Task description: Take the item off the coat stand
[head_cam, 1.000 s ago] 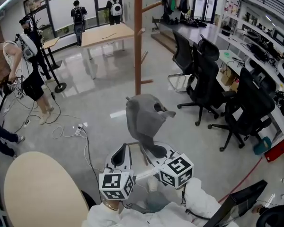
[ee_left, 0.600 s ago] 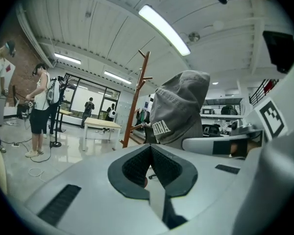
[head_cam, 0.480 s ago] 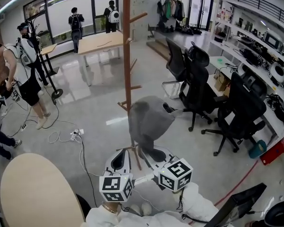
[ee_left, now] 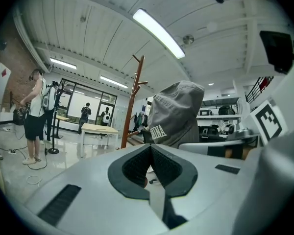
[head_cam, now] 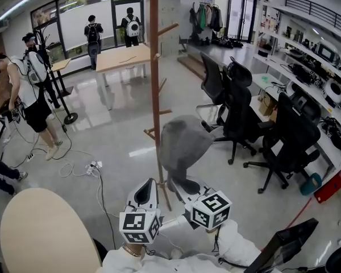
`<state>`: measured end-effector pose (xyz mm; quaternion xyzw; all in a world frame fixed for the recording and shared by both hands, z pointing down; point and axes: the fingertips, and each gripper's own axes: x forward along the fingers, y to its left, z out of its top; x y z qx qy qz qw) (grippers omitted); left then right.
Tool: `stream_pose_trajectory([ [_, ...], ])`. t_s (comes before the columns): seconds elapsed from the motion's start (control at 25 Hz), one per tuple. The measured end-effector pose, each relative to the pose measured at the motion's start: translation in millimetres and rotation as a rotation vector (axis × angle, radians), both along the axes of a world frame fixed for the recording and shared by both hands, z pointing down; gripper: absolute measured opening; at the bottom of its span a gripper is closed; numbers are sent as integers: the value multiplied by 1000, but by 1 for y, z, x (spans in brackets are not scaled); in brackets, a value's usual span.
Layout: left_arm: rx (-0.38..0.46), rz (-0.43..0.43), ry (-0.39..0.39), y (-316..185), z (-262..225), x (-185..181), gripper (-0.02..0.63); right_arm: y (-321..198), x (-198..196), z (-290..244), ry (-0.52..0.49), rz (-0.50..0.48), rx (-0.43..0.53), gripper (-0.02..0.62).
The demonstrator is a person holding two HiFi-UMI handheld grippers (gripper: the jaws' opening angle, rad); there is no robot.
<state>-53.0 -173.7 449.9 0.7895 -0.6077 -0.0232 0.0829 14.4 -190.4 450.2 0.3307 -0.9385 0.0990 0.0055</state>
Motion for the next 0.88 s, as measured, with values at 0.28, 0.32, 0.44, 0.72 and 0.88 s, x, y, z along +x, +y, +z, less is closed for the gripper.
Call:
stream_pose_trajectory([
  [0.28, 0, -9, 4, -7, 1, -5, 0, -5, -3, 1, 2, 0, 2, 23],
  [0.32, 1, -8, 4, -7, 0, -4, 0, -5, -4, 0, 0, 0, 3, 23],
  [0.44, 4, -7, 6, -8, 0, -5, 0, -5, -7, 2, 1, -4, 4, 23],
  [0.72, 2, -12, 17, -9, 2, -9, 0, -5, -12, 6, 15, -10, 10, 23],
  [0.88, 2, -15, 20, -7, 2, -14, 0, -2, -16, 5, 22, -8, 15, 23],
])
